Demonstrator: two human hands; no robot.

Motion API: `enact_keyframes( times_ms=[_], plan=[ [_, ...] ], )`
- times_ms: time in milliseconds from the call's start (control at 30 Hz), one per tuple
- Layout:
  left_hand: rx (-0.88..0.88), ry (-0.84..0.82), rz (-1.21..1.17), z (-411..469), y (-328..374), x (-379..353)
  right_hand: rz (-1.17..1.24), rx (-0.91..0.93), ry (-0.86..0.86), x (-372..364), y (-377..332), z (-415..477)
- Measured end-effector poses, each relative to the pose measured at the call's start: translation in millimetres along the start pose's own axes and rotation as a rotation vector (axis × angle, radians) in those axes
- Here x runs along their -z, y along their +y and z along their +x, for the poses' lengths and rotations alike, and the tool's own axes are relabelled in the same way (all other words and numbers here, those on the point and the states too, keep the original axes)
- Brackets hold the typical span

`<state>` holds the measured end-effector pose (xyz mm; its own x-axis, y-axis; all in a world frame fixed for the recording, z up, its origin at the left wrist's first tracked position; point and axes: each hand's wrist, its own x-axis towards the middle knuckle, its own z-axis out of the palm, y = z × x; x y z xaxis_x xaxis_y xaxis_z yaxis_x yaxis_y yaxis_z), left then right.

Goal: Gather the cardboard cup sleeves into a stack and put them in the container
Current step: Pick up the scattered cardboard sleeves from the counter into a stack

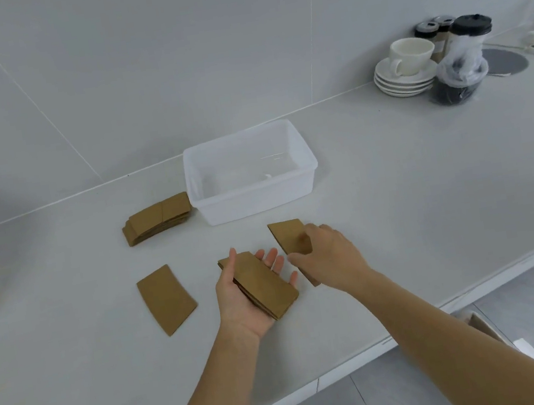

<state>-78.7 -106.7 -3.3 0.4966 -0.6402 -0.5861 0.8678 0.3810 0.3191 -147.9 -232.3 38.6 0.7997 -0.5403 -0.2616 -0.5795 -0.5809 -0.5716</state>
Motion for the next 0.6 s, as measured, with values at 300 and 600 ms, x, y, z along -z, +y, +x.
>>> enact_keyframes(
  times_ms=[300,600],
  plan=[
    [-0.075,-0.052,0.066,-19.0,21.5,13.8,0.077,0.163,-0.094,-34.1,-53.0,-17.2],
    [-0.109,-0.048,0.004,-34.7,36.9,35.9,0.153,0.267,-0.209,-73.5,-70.0,-22.3]
  ],
)
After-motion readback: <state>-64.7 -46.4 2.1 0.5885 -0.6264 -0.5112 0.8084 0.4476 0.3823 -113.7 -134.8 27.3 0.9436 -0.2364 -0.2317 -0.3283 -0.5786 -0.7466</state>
